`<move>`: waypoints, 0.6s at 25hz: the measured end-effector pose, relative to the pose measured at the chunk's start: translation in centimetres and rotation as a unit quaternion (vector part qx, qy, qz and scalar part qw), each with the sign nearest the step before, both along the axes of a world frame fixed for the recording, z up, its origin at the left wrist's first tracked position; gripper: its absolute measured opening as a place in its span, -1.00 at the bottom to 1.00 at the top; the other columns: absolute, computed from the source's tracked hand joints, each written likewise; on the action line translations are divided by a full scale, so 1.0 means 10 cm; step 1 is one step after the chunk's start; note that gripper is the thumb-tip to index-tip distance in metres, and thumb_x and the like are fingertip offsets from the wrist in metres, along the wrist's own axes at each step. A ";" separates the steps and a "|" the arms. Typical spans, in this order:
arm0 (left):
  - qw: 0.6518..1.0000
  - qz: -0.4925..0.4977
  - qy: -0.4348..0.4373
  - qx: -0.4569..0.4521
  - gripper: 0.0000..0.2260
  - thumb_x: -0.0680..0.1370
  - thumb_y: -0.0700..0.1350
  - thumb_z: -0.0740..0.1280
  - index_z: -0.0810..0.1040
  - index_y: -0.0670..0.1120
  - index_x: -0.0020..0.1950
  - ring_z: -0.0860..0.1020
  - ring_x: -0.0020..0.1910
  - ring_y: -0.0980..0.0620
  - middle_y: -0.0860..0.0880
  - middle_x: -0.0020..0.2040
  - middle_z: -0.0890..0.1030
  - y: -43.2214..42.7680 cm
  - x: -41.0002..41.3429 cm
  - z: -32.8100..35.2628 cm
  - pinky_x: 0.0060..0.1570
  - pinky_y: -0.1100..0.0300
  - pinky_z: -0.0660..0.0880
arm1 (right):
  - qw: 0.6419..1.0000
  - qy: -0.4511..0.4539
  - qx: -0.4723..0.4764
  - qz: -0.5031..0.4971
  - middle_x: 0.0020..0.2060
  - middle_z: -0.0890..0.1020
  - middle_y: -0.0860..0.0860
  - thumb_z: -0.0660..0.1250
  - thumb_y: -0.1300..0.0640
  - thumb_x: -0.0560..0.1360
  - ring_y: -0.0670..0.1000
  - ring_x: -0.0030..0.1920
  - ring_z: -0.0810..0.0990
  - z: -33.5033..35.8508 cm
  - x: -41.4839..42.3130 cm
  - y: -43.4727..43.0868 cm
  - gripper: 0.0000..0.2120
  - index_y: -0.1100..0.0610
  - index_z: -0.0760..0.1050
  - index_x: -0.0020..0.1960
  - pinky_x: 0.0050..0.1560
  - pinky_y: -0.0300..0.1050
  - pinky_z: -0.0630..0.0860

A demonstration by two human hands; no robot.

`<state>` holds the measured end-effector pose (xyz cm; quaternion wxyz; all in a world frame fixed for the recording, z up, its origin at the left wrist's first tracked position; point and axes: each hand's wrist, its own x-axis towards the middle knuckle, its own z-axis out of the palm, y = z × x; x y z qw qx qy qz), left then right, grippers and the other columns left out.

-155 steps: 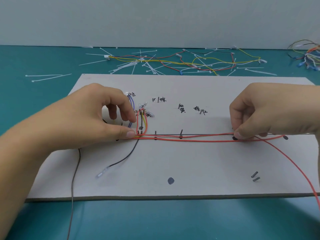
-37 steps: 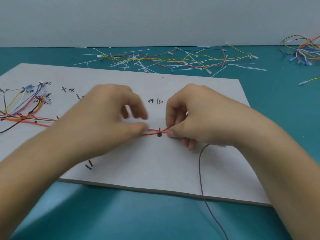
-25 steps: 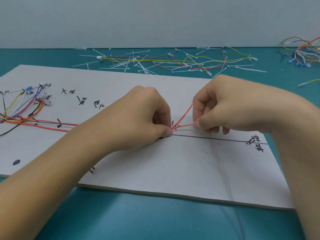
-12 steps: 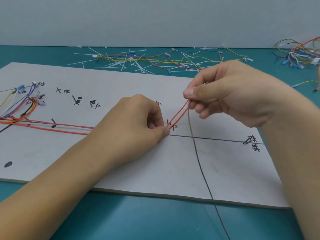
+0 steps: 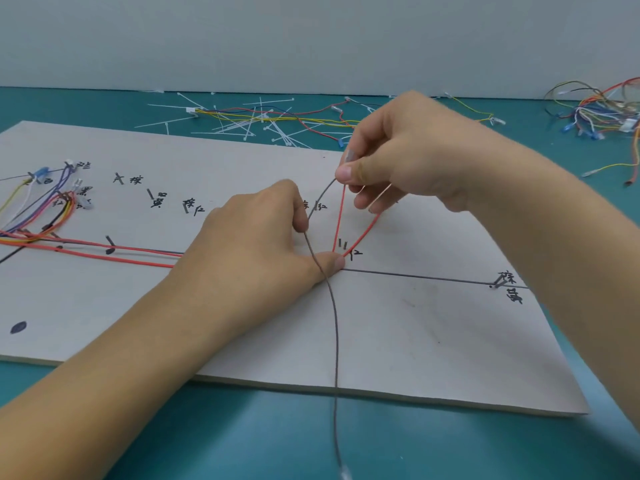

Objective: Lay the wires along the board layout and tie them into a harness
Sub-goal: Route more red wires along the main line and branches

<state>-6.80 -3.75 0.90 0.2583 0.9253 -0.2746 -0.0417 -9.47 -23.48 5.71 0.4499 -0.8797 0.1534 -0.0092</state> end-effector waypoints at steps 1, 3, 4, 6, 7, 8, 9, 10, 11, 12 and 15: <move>1.000 0.003 -0.012 -0.004 -0.51 0.28 0.36 0.51 0.36 0.14 -0.06 0.52 -0.13 0.10 0.16 -0.18 0.53 0.00 -0.01 0.01 -0.21 0.05 0.34 | 1.000 0.011 -0.008 -0.001 -0.39 0.68 0.09 0.52 0.25 0.50 0.04 -0.36 0.73 -0.04 0.07 0.03 -0.88 0.19 0.62 -0.18 -0.35 -0.08 0.67; 0.999 0.001 -0.040 -0.028 -0.42 0.26 0.32 0.56 0.30 0.14 0.02 0.50 -0.13 0.14 0.17 -0.17 0.50 -0.01 -0.03 0.02 -0.18 0.03 0.32 | 0.999 0.035 -0.011 -0.003 -0.40 0.68 0.10 0.52 0.26 0.50 0.03 -0.41 0.69 -0.13 0.18 0.09 -0.88 0.20 0.61 -0.18 -0.41 -0.14 0.62; 0.998 -0.007 -0.051 -0.040 -0.40 0.25 0.29 0.59 0.31 0.13 0.04 0.48 -0.14 0.20 0.17 -0.17 0.49 -0.01 -0.04 0.03 -0.20 0.04 0.33 | 0.999 0.044 -0.006 -0.003 -0.40 0.67 0.11 0.52 0.28 0.49 0.03 -0.43 0.67 -0.18 0.23 0.11 -0.89 0.21 0.61 -0.17 -0.42 -0.15 0.62; 0.997 -0.035 -0.060 -0.045 -0.49 0.25 0.22 0.63 0.44 0.09 -0.02 0.47 -0.19 0.23 0.16 -0.19 0.50 0.00 -0.03 0.05 -0.24 0.22 0.37 | 0.999 0.050 0.007 -0.007 -0.43 0.67 0.10 0.53 0.31 0.47 0.03 -0.45 0.64 -0.24 0.29 0.14 -0.89 0.23 0.62 -0.17 -0.41 -0.15 0.64; 0.997 -0.049 -0.056 -0.038 -0.57 0.25 0.19 0.65 0.52 0.06 -0.09 0.49 -0.21 0.23 0.15 -0.22 0.51 0.01 -0.01 0.06 -0.27 0.33 0.37 | 0.999 0.049 0.010 -0.010 -0.45 0.67 0.10 0.54 0.32 0.46 0.02 -0.45 0.63 -0.25 0.31 0.15 -0.89 0.24 0.62 -0.18 -0.41 -0.15 0.65; 0.997 -0.059 -0.046 -0.029 -0.64 0.25 0.15 0.67 0.59 0.04 -0.17 0.51 -0.22 0.23 0.15 -0.28 0.53 0.04 0.02 0.07 -0.27 0.38 0.40 | 0.999 0.046 0.011 -0.010 -0.46 0.67 0.09 0.54 0.33 0.45 0.02 -0.46 0.63 -0.27 0.32 0.16 -0.89 0.23 0.62 -0.19 -0.41 -0.15 0.65; 0.997 -0.067 -0.034 -0.019 -0.70 0.26 0.10 0.68 0.63 0.03 -0.22 0.53 -0.21 0.26 0.14 -0.34 0.56 0.06 0.04 0.10 -0.26 0.43 0.41 | 0.999 0.042 0.012 -0.010 -0.46 0.67 0.09 0.55 0.34 0.44 0.01 -0.48 0.63 -0.27 0.32 0.16 -0.88 0.22 0.62 -0.19 -0.41 -0.16 0.64; 0.997 -0.075 -0.022 -0.011 -0.75 0.28 0.06 0.69 0.67 0.03 -0.25 0.55 -0.23 0.29 0.12 -0.39 0.58 0.09 0.07 0.12 -0.27 0.47 0.41 | 0.999 0.038 0.014 -0.011 -0.46 0.67 0.09 0.55 0.34 0.44 0.01 -0.49 0.63 -0.28 0.33 0.16 -0.86 0.21 0.61 -0.19 -0.42 -0.16 0.63; 0.997 -0.080 -0.012 -0.006 -0.79 0.29 0.02 0.69 0.68 0.03 -0.29 0.56 -0.27 0.31 0.11 -0.43 0.61 0.12 0.09 0.15 -0.31 0.49 0.41 | 0.999 0.034 0.019 -0.015 -0.46 0.67 0.10 0.54 0.35 0.45 0.01 -0.50 0.62 -0.29 0.33 0.16 -0.85 0.20 0.58 -0.17 -0.43 -0.16 0.62; 0.996 -0.084 0.000 -0.003 -0.80 0.29 -0.01 0.69 0.69 0.03 -0.31 0.57 -0.31 0.30 0.13 -0.42 0.63 0.15 0.10 0.18 -0.35 0.49 0.42 | 0.999 0.029 0.022 -0.021 -0.47 0.66 0.10 0.52 0.36 0.46 0.02 -0.51 0.61 -0.29 0.33 0.15 -0.82 0.19 0.55 -0.16 -0.46 -0.17 0.61; 0.996 -0.090 0.019 0.000 -0.82 0.30 -0.04 0.68 0.69 0.06 -0.31 0.61 -0.35 0.24 0.23 -0.39 0.65 0.18 0.05 0.23 -0.39 0.35 0.51 | 1.000 0.021 -0.004 -0.018 -0.42 0.66 0.15 0.49 0.36 0.49 0.02 -0.53 0.59 -0.30 0.33 0.14 -0.81 0.18 0.51 -0.18 -0.48 -0.20 0.55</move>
